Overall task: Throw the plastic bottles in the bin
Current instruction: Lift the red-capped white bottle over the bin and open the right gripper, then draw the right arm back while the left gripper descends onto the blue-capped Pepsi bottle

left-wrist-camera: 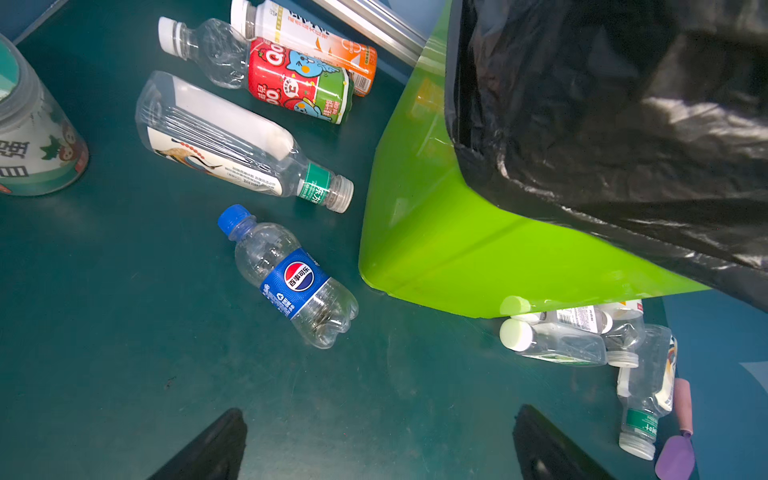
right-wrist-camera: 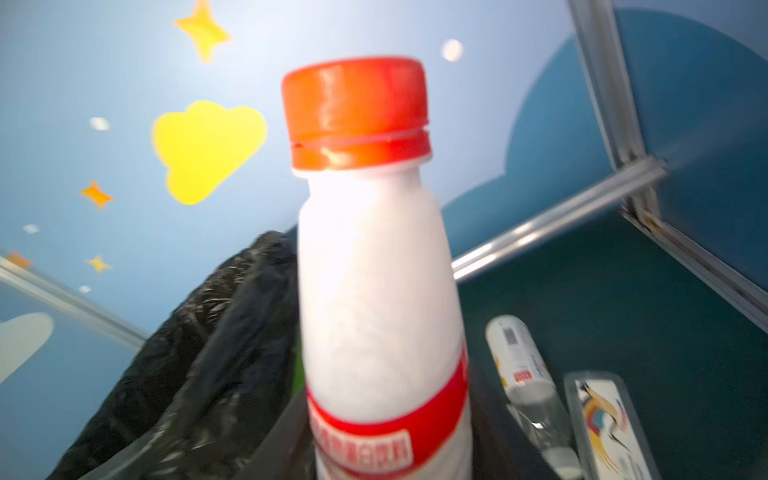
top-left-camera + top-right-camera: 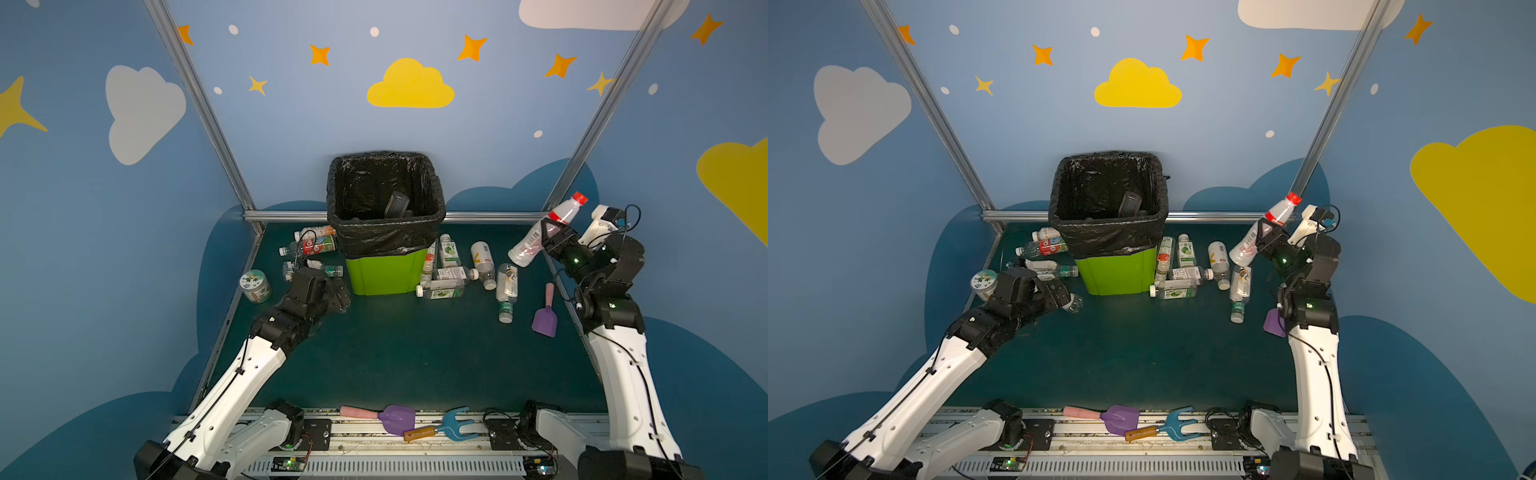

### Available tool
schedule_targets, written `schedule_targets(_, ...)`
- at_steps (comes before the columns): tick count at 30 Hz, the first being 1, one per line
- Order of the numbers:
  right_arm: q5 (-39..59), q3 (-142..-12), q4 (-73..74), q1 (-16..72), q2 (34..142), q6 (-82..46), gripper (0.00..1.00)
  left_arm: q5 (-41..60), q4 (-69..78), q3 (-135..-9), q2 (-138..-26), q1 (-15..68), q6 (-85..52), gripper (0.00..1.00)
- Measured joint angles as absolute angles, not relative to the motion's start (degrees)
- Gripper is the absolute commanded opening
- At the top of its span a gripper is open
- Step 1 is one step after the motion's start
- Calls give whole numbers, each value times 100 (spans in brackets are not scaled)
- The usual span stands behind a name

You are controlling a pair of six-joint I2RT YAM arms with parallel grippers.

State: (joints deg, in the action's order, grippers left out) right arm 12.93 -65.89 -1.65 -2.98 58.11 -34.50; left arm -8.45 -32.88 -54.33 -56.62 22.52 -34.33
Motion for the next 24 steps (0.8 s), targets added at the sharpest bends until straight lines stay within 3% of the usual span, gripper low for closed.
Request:
schedule_targets(4,1153,-7575,150,666,6259,-3181,49,-840,-3347,-5498,-5682,2250,-3430,100)
schedule_targets(7,1323,-9196,10,1302,7373,-2928,54,-823,-3371,-5645,-5752,2250,-3430,100)
schedule_targets(10,1693,-11349,-661,1822,8934,-2665,68,-803,-3376,-5780,-5813,2250,-3430,100)
schedule_targets(12,2018,-13541,-1688,2137,10484,-2416,81,-803,-3420,-5863,-5839,2250,-3430,100)
schedule_targets(16,2270,-16951,-3732,2462,12879,-2154,88,-832,-3660,-6010,-5828,2246,-3433,100)
schedule_targets(19,2388,-16800,-4628,2362,12984,-2161,87,-934,-3896,-6020,-5699,2215,-3437,100)
schedule_targets(24,2429,-12676,-3586,1717,10444,-2427,85,-1127,-4449,-6020,-5201,1865,-3533,97)
